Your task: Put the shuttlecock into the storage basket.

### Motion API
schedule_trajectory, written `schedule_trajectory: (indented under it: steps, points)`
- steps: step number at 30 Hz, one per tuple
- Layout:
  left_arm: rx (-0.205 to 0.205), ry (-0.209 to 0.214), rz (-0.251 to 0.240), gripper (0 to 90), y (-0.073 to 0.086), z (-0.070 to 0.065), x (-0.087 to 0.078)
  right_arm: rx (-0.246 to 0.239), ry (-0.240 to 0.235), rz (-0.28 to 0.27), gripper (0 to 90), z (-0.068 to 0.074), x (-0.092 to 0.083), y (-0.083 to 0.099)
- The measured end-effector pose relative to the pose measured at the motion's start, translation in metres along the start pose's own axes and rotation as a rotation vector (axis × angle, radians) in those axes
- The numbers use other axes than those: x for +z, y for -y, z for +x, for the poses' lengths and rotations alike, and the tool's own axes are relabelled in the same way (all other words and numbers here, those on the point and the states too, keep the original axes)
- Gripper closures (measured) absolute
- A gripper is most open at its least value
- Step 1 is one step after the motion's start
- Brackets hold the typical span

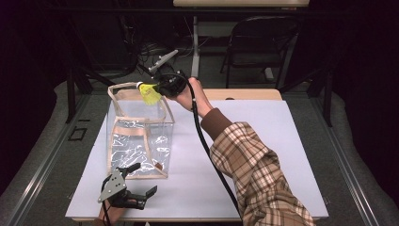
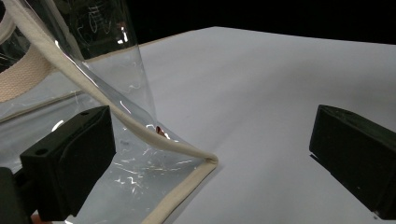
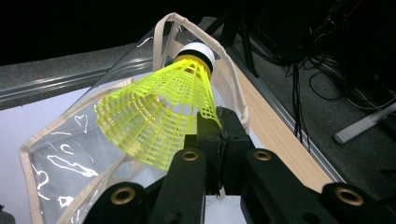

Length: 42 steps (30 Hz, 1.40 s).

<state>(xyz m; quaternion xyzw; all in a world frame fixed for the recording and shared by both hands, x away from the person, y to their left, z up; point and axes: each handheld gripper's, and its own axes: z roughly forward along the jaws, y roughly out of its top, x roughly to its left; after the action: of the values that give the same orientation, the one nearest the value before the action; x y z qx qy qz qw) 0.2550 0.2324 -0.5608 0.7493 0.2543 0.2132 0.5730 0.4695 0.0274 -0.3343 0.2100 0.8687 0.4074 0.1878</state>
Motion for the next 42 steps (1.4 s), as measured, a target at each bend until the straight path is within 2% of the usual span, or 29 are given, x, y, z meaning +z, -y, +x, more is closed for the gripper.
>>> schedule_trajectory:
  steps: [33, 42]
  points:
    - [0.001, 0.002, -0.002, 0.0, 0.0, 0.0, 0.0, 0.006, 0.017, 0.023, 89.0, 0.01, 0.024, -0.006]
    - [0.001, 0.002, -0.004, 0.0, 0.0, 0.0, 0.0, 0.003, 0.036, 0.039, 88.9, 0.013, 0.03, -0.007]
